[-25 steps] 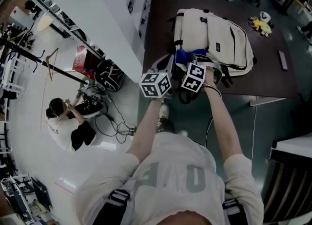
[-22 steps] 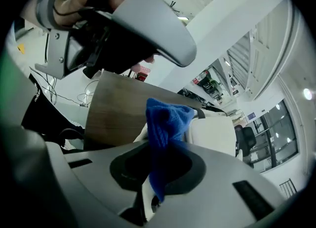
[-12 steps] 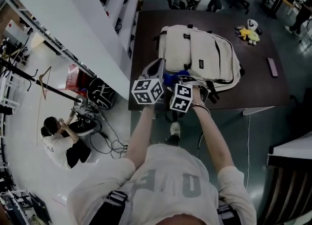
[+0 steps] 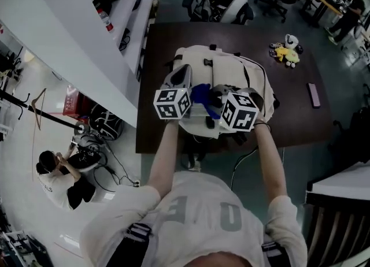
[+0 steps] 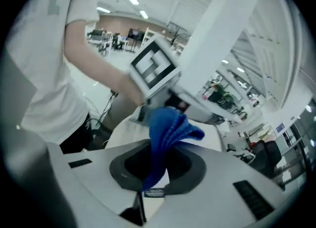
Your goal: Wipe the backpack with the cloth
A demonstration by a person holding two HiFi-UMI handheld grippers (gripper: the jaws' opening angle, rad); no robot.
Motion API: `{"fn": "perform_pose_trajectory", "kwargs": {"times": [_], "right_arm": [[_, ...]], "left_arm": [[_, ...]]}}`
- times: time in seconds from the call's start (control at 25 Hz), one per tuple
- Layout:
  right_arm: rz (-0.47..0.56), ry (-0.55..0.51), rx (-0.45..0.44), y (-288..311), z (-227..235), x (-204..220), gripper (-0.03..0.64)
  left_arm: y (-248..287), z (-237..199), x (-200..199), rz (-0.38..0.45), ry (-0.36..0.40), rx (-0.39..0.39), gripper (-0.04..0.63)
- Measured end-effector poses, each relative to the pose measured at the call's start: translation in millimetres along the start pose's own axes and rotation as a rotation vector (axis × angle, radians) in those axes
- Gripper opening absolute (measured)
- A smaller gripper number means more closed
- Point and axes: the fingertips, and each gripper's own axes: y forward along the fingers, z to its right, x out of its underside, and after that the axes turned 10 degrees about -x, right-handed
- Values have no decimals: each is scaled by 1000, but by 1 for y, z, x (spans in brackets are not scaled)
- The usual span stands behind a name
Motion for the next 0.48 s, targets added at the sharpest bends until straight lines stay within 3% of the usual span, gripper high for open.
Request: {"fn": "perform_pose_trajectory", "kwargs": {"times": [0.12,0.28,0.36,0.48], "right_arm": [[91,114,190,-45,73,7,38],[-62,178,386,-73,154,47,38],[-145,182,413,-71,181,65,38],[-226,203,377,-46,206,92,38]], "left_arm": [[15,1,8,-33,55,-9,3],[20,6,23,-75,86,9,3],[24,4,28,-91,79,13,3],[26,1,32,-102,77,6,3]]}}
